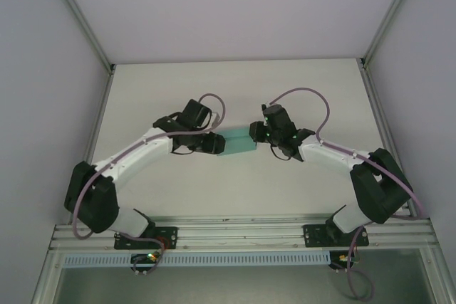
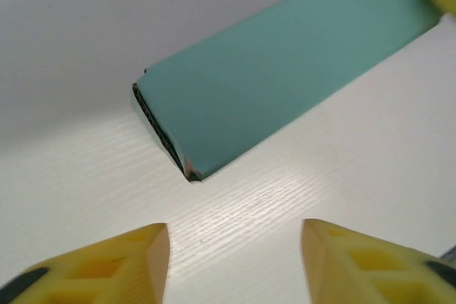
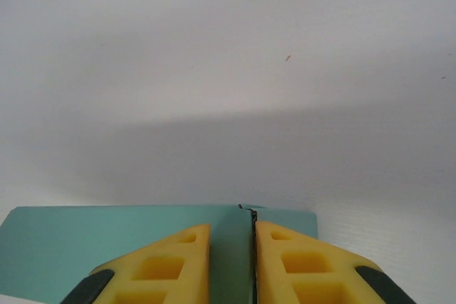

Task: Assemble paper box

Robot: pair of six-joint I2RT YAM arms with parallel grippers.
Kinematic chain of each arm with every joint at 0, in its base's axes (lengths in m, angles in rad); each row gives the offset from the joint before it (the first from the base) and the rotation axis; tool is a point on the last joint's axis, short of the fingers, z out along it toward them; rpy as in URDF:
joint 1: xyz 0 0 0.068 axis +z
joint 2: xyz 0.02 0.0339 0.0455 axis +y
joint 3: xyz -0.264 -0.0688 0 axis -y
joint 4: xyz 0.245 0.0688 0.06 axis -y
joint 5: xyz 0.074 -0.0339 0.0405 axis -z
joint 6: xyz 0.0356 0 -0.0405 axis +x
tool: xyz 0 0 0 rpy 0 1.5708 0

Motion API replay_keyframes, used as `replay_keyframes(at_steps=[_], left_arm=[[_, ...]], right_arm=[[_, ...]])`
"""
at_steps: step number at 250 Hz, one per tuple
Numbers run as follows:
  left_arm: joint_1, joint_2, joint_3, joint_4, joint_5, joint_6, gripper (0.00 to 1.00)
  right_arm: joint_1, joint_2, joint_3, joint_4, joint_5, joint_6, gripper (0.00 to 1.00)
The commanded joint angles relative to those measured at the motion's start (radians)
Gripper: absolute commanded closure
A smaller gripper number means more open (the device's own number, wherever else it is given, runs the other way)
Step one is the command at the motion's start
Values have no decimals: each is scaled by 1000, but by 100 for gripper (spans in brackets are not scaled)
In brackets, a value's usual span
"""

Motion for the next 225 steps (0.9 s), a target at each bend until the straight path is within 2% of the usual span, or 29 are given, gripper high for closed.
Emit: replay_keyframes(at_steps=[1, 22, 80, 104, 146, 159, 172, 181, 198, 213, 225], left_arm=[[13, -55, 35, -38, -22, -25, 39], [43, -52, 25, -7, -12, -53, 31], [136, 8, -72, 216, 112, -107, 34], [173, 30, -132, 294, 151, -130, 41], [176, 52, -292, 505, 236, -152, 47], [179, 63, -340, 554, 241, -162, 53], [184, 71, -379, 587, 244, -173, 64], [184, 74, -404, 609, 247, -172, 69], [184, 79, -442, 645, 255, -179, 71], [185, 85, -466, 671, 254, -179, 72], [187, 94, -478, 686, 256, -178, 74]], right_arm=[[8, 34, -52, -138, -39, 15, 79], [8, 37, -53, -139, -42, 12, 80], [7, 57, -53, -137, -42, 13, 78], [7, 65, -50, -143, -37, 13, 78], [4, 73, -59, -140, -34, 8, 78], [1, 78, -67, -130, -50, 2, 76], [-4, 86, -79, -114, -66, -4, 76], [-9, 90, -91, -94, -82, -5, 78], [-23, 101, -119, -45, -125, -4, 80], [-31, 108, -139, -19, -147, 4, 90], [-32, 109, -157, -2, -154, 12, 91]])
